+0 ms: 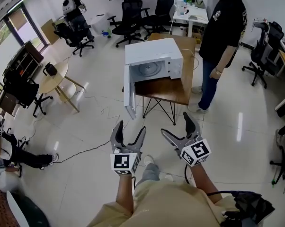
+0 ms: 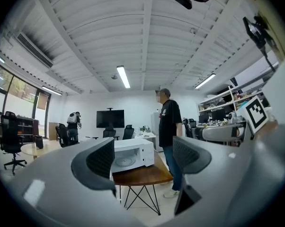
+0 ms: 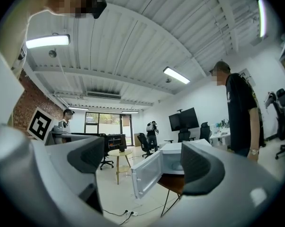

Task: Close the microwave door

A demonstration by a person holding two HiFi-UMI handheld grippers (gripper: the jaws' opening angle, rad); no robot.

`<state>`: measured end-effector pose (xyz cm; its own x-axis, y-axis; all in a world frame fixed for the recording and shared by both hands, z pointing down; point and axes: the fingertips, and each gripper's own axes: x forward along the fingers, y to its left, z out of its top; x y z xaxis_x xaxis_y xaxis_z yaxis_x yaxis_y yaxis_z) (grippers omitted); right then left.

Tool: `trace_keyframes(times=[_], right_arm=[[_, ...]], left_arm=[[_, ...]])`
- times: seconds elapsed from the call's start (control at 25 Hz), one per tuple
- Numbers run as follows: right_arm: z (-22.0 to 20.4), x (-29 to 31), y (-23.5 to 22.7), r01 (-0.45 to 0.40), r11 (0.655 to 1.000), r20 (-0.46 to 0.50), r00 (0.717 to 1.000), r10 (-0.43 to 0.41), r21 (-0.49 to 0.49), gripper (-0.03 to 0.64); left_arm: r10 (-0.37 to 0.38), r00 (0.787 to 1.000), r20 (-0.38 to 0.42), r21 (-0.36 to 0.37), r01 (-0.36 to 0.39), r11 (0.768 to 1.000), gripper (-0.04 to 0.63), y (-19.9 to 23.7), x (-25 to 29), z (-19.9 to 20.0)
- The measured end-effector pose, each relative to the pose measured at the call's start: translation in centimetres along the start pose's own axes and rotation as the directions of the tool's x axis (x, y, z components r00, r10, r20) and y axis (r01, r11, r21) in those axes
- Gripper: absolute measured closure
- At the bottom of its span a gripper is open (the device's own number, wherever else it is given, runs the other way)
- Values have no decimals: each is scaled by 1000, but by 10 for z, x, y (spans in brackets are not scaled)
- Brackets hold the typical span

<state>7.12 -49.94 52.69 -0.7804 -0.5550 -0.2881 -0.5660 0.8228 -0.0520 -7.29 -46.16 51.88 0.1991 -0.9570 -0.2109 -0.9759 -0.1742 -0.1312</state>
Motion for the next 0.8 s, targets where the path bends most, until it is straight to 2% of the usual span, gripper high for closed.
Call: trace_keyframes(times=[0.28, 0.56, 0.8], right_arm=[[-14, 65, -34, 19, 1000, -20, 1000, -19, -15, 123], [-4, 151, -38, 42, 997, 34, 999, -39, -67, 124], [-41, 233, -36, 26, 999, -5, 1000, -26, -45, 127]], left_arm=[[-16, 999, 27, -26, 17, 1000, 206, 48, 62, -4], [-56, 995, 77, -18, 58, 998, 206, 108, 99, -8], [-105, 991, 81, -39, 108, 993, 206, 158, 137, -26]])
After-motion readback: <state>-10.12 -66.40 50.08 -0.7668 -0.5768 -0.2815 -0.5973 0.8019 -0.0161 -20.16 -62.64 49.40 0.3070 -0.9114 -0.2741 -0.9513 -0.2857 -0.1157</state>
